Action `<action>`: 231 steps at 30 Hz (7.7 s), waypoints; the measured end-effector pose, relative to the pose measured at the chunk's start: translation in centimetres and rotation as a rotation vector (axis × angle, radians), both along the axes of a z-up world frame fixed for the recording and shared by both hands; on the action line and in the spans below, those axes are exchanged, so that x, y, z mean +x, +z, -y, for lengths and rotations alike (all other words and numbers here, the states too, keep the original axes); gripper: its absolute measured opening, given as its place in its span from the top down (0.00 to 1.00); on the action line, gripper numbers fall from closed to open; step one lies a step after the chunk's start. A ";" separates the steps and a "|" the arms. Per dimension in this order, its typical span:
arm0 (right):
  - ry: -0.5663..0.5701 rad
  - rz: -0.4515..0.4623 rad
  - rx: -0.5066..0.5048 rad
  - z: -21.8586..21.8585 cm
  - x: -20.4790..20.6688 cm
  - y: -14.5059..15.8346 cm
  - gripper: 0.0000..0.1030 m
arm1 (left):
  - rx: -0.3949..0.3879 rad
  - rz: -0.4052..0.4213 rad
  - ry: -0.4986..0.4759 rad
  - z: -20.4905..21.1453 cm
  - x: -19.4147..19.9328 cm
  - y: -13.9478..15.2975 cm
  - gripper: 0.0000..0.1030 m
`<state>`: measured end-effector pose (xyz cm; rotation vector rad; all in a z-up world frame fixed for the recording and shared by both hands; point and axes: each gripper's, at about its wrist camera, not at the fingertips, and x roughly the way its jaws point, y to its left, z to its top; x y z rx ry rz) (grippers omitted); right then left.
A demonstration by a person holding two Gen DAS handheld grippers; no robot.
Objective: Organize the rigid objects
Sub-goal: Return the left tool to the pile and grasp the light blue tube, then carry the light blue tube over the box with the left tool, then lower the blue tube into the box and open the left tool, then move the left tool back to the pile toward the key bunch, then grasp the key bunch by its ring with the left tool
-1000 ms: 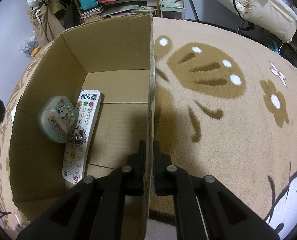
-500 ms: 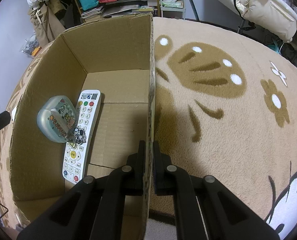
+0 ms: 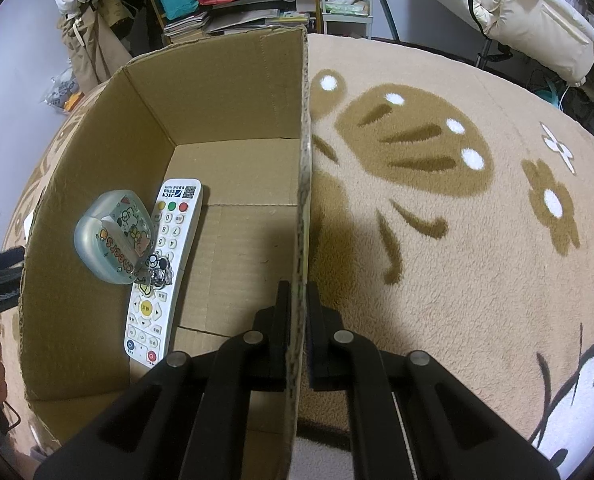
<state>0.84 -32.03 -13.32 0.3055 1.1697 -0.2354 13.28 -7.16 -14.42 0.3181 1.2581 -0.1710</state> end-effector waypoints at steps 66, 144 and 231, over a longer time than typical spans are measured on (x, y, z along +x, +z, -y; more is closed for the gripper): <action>-0.001 0.001 0.002 0.1 -0.1 0.0 0.93 | -0.204 0.356 -0.242 9.9 -8.9 13.2 0.75; -0.001 -0.007 0.015 0.4 0.2 -0.2 0.92 | -0.136 0.235 0.027 1.9 2.1 3.6 0.01; 0.004 -0.005 0.026 0.0 -0.1 -0.2 0.92 | -0.287 0.416 0.007 2.2 -0.8 11.5 0.85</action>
